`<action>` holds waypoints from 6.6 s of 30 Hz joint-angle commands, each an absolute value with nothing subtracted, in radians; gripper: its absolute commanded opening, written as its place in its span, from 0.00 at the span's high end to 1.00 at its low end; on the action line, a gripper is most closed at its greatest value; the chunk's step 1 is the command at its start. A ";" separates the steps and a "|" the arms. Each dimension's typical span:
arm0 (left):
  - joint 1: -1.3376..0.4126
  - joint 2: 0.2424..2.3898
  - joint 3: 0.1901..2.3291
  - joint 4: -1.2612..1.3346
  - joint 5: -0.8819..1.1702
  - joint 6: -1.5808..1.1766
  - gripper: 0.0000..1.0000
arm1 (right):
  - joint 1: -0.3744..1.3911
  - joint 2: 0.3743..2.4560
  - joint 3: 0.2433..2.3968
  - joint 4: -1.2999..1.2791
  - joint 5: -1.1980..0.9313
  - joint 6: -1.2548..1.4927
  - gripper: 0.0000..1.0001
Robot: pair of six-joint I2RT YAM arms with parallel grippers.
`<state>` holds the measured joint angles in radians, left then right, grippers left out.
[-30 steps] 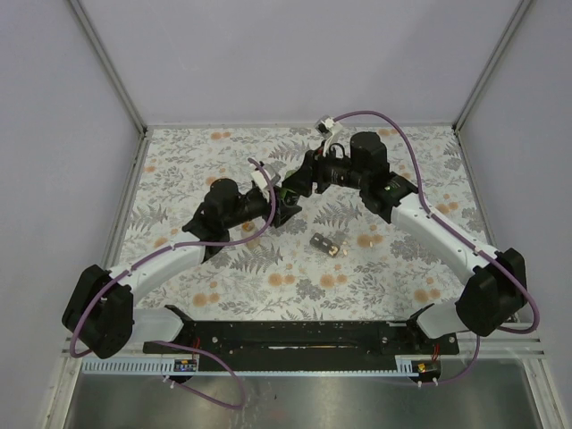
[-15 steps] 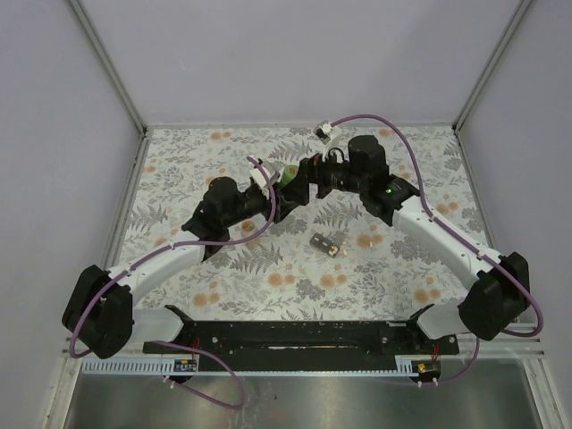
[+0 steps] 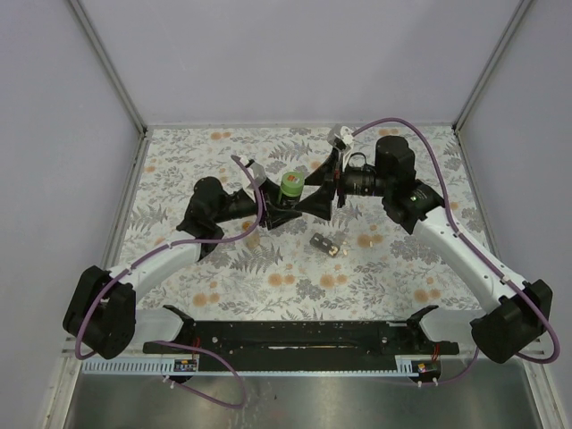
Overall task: Sort the pills into containers
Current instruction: Screw the lid of the pill bottle onto the pill bottle.
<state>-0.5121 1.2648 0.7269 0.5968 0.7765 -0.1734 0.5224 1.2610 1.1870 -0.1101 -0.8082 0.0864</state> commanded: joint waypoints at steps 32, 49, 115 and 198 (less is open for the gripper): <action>-0.523 1.315 0.692 1.026 1.170 -0.489 1.00 | 0.517 1.321 1.223 0.127 -1.160 0.135 0.01; -0.545 1.322 0.687 1.040 1.195 -0.503 1.00 | 0.518 1.350 1.236 0.175 -1.184 0.170 0.01; -0.552 1.229 0.750 0.563 0.724 -0.115 1.00 | 0.563 1.367 1.195 0.069 -0.907 0.149 0.46; -0.531 1.292 0.742 0.811 1.180 -0.380 1.00 | 0.514 1.351 1.127 0.337 -1.195 0.233 0.07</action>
